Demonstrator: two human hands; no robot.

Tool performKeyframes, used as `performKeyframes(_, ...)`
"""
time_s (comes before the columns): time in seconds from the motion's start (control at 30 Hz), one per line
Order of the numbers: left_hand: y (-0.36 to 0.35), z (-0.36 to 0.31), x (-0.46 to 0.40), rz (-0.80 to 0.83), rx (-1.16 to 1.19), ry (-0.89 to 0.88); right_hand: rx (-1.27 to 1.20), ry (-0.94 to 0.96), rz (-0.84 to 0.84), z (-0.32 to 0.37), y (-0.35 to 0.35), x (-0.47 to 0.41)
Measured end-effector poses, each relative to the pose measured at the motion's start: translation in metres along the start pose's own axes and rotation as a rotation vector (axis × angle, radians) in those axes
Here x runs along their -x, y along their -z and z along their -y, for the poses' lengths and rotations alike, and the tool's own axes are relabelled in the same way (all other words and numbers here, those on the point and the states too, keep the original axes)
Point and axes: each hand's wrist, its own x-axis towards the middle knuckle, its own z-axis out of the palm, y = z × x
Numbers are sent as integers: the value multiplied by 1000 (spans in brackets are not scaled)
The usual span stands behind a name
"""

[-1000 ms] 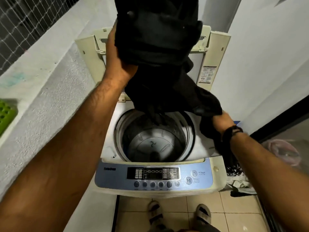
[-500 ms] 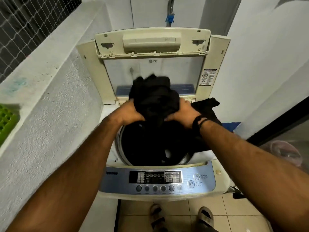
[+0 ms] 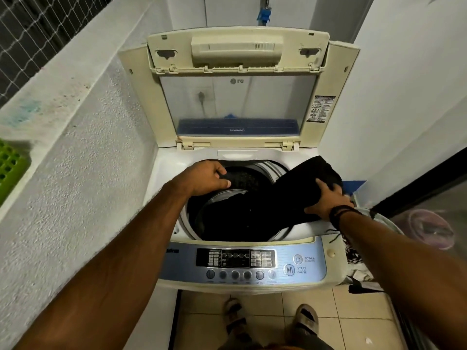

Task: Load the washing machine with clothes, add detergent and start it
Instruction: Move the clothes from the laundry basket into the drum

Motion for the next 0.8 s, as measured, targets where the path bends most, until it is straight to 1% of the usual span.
performKeyframes(0.07,-4,-2,0,-2,-20,-14,-86,1,69,-18,-15,-4)
performKeyframes(0.1,-6,-3,0,-2,-25,-18,-113,25,53,-23,-22,-6)
performKeyframes(0.23,-16,-9,3,10,-27,-28,-111,89,-137,-23,-26,-11)
performKeyframes(0.4,-33,-15,3,33,-72,-60,9,41,-224,-6,-2,-4)
performKeyframes(0.47,-38,-17,0,34,-80,-62,21,68,-237,11,8,7)
performKeyframes(0.5,-40,-18,-1,30,-77,-62,-17,117,-261,22,12,12)
performKeyframes(0.53,-40,-18,-1,22,-80,-59,-104,188,-295,37,15,17)
performKeyframes(0.57,-42,-19,-1,6,-80,-65,-248,268,-322,50,16,22)
performKeyframes(0.6,-43,-20,-1,-40,-71,-70,-446,349,-326,65,15,30)
performKeyframes(0.67,-40,-21,2,-237,6,-64,-853,483,-299,94,7,48)
performKeyframes(0.7,-39,-24,4,-357,63,-50,-1007,509,-285,103,1,57)
performKeyframes(0.73,-37,-27,7,-459,106,-35,-1103,524,-244,110,-5,63)
performKeyframes(0.77,-34,-29,9,-523,132,-30,-1140,548,-154,113,-10,68)
performKeyframes(0.8,-33,-31,11,-549,139,-30,-1063,568,-23,111,-16,69)
